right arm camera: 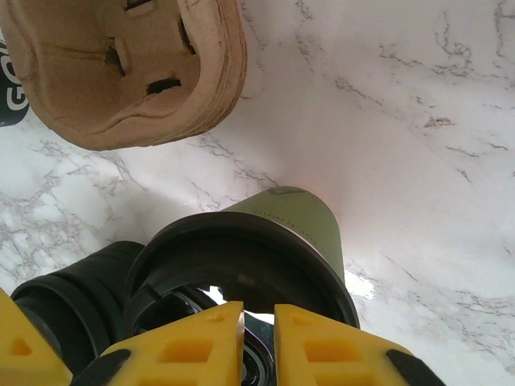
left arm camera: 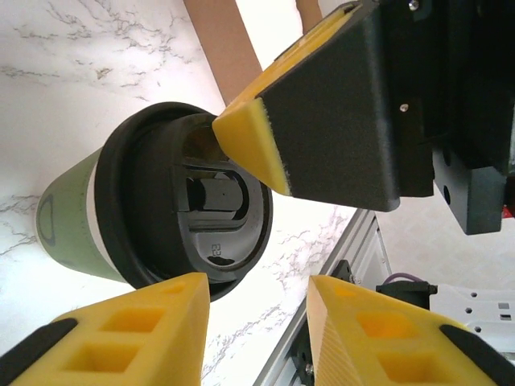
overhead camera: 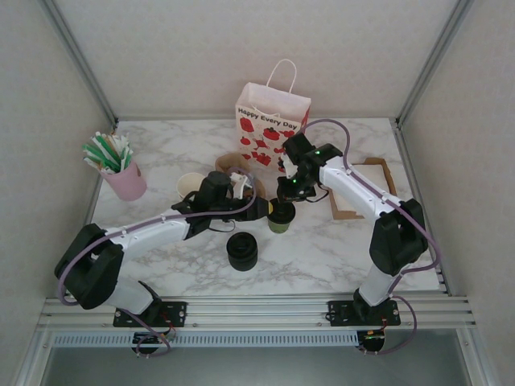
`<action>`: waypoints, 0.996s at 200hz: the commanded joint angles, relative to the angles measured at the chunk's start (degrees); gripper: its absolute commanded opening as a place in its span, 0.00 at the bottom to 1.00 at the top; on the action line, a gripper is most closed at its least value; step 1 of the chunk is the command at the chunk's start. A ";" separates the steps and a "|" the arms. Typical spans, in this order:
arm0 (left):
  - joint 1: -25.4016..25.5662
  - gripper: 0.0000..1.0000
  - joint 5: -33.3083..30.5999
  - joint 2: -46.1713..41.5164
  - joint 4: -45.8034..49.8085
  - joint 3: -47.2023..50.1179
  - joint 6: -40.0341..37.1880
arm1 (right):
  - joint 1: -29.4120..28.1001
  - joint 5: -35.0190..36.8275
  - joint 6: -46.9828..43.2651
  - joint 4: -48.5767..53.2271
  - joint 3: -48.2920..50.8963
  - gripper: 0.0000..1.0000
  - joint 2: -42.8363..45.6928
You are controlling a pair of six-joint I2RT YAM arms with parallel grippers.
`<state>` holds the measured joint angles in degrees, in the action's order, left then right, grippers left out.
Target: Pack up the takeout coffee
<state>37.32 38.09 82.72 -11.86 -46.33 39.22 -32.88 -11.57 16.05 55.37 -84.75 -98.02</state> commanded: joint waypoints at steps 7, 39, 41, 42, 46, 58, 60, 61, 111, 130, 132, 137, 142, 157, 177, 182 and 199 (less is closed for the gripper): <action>-1.49 0.30 -0.30 -0.62 2.15 -0.78 -1.04 | 0.29 1.34 0.76 1.08 1.42 0.19 3.67; -2.66 0.19 -0.15 1.96 3.71 -1.79 -2.72 | 0.30 0.64 1.99 -0.17 4.06 0.19 5.66; -2.73 0.19 -0.06 2.15 3.69 -1.87 -2.81 | 0.33 0.53 2.09 -0.27 4.22 0.18 5.70; -2.75 0.19 -0.04 2.17 3.73 -1.90 -2.82 | 0.30 0.47 2.07 -0.31 4.23 0.18 5.76; -2.88 0.18 0.12 2.61 3.79 -2.07 -2.92 | 0.28 0.29 2.12 -0.47 4.51 0.18 5.86; -3.06 0.18 0.32 3.67 4.06 -2.74 -3.38 | 0.34 -0.09 2.29 -0.63 5.01 0.17 6.13; -3.09 0.18 0.32 3.81 4.17 -2.90 -3.48 | 0.29 0.02 2.31 -0.69 5.11 0.17 6.16; -3.11 0.18 0.32 3.87 4.24 -2.94 -3.51 | 0.28 0.04 2.27 -0.65 5.12 0.17 6.12; -3.57 0.20 0.36 7.08 6.24 -5.70 -5.30 | 0.31 -0.47 2.44 -1.04 6.39 0.16 6.06; -3.57 0.21 0.59 7.38 6.24 -5.88 -5.46 | 0.28 -0.47 2.40 -1.08 6.57 0.16 5.99; -3.57 0.21 0.56 7.42 6.23 -5.88 -5.47 | 0.28 -0.47 2.40 -1.06 6.56 0.16 6.00; -3.61 0.22 0.58 7.53 6.19 -5.80 -5.47 | 0.30 -0.53 2.38 -1.07 6.60 0.16 6.00; -3.57 0.23 0.64 7.63 6.15 -5.71 -5.47 | 0.35 -0.55 2.35 -1.15 6.68 0.16 5.93; -3.57 0.24 0.77 7.95 6.15 -5.53 -5.63 | 0.36 -0.65 2.40 -1.26 6.82 0.16 5.86; -3.57 0.23 0.60 8.51 6.03 -5.27 -5.78 | 0.32 -0.86 2.40 -1.42 6.98 0.16 5.68; -3.57 0.23 0.58 8.66 6.06 -5.27 -5.69 | 0.28 -0.92 2.40 -1.46 6.97 0.16 5.65; -3.57 0.23 0.84 9.32 5.75 -5.13 -5.65 | 0.31 -1.06 2.40 -1.49 7.15 0.16 5.64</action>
<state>34.22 38.04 90.87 -6.28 -50.63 34.48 -32.88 -11.92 17.78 54.13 -78.35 -93.08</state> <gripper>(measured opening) 0.233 0.162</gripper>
